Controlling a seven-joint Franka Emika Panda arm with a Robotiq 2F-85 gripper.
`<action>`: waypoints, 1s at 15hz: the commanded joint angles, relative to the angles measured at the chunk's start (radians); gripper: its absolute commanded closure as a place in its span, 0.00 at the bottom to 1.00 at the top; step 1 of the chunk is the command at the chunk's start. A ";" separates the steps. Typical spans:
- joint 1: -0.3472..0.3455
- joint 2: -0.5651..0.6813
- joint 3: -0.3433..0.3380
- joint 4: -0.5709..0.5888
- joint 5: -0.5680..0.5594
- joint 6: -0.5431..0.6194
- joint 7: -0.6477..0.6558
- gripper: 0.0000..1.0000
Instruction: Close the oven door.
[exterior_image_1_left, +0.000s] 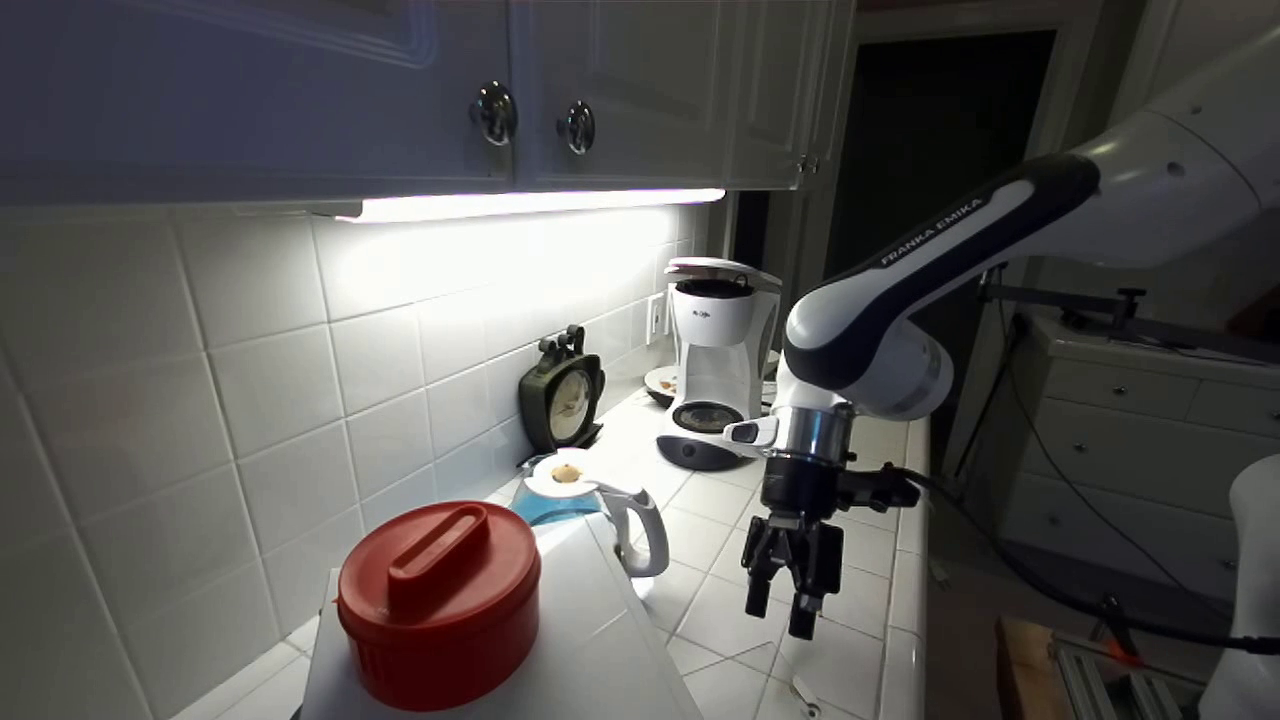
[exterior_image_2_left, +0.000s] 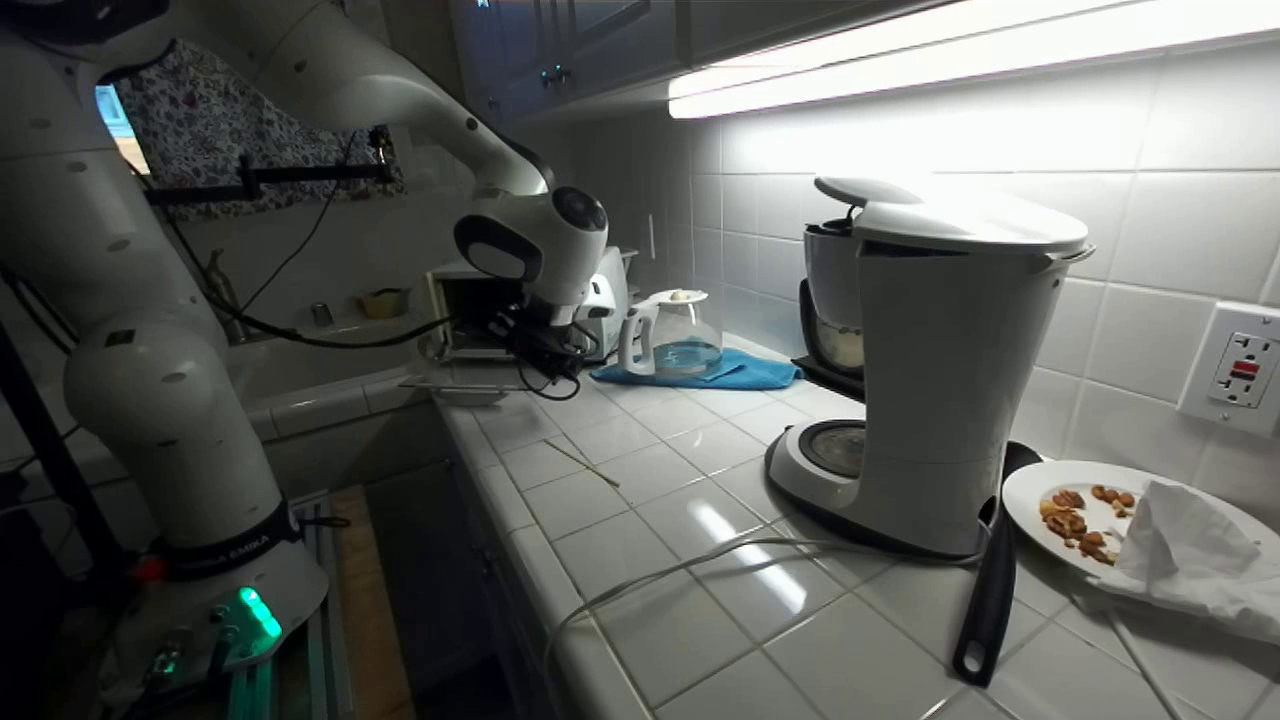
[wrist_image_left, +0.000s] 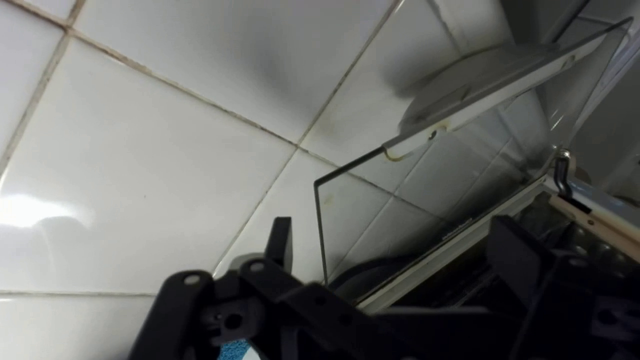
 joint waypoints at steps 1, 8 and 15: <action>-0.027 0.042 0.020 0.015 0.059 -0.021 -0.061 0.00; -0.053 0.086 0.024 0.033 0.123 -0.082 -0.129 0.00; -0.077 0.136 0.029 0.063 0.137 -0.149 -0.130 0.00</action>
